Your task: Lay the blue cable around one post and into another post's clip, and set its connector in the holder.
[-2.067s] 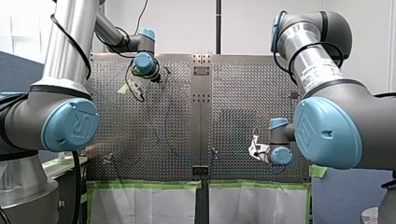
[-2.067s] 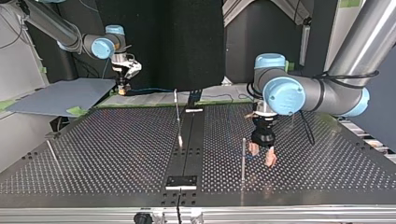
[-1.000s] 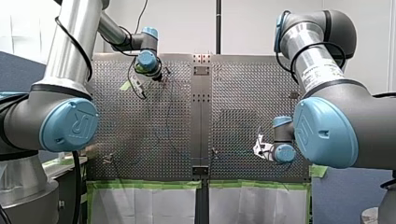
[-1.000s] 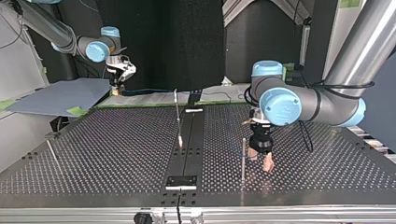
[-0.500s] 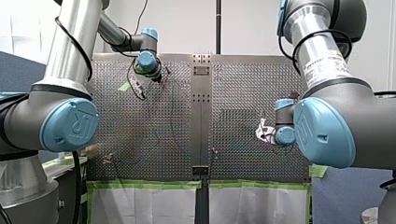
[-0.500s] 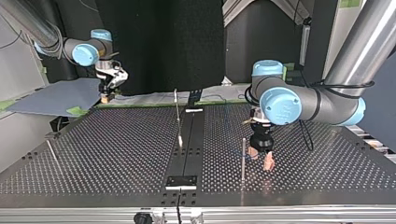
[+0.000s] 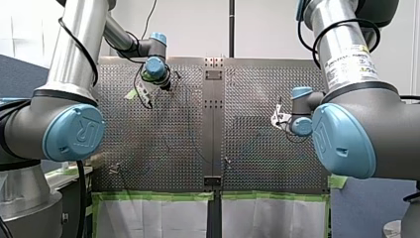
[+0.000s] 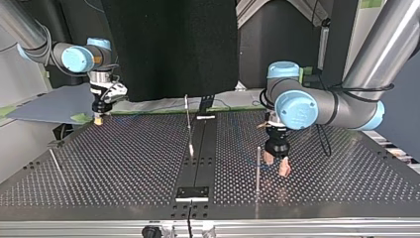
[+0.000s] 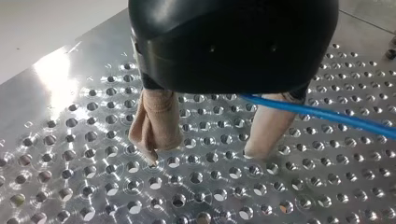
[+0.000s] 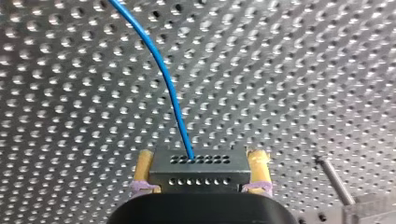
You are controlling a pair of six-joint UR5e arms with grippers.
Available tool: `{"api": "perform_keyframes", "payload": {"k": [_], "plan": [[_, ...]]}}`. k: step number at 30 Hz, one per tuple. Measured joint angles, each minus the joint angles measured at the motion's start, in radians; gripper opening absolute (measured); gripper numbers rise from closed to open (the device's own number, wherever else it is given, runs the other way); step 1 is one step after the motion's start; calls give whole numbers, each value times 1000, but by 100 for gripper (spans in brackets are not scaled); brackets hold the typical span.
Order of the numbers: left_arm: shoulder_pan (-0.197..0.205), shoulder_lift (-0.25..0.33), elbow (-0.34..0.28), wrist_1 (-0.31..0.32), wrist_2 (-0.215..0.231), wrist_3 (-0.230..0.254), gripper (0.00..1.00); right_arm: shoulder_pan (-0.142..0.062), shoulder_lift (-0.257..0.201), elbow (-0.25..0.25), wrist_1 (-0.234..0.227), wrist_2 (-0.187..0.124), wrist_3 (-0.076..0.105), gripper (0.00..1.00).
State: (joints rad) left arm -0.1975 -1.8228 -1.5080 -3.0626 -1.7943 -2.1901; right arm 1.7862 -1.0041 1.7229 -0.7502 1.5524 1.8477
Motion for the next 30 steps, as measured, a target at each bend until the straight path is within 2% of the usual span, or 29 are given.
{"api": "perform_keyframes", "payload": {"k": [7, 14, 20, 25, 30], "plan": [[2, 0, 0, 3, 1, 3, 100, -11, -40, -2, 4, 35, -7, 19], [8, 0, 0, 6, 2, 1, 100, -26, -105, 3, 44, 72, -42, 19], [11, 0, 0, 8, 3, -4, 100, -35, -161, 3, 48, 80, -63, 19], [9, 0, 0, 8, 5, 0, 100, -69, -205, -3, 60, 105, -101, 19], [8, 0, 0, 8, 16, 1, 100, -121, -221, -22, 75, 115, -153, 19]]}}
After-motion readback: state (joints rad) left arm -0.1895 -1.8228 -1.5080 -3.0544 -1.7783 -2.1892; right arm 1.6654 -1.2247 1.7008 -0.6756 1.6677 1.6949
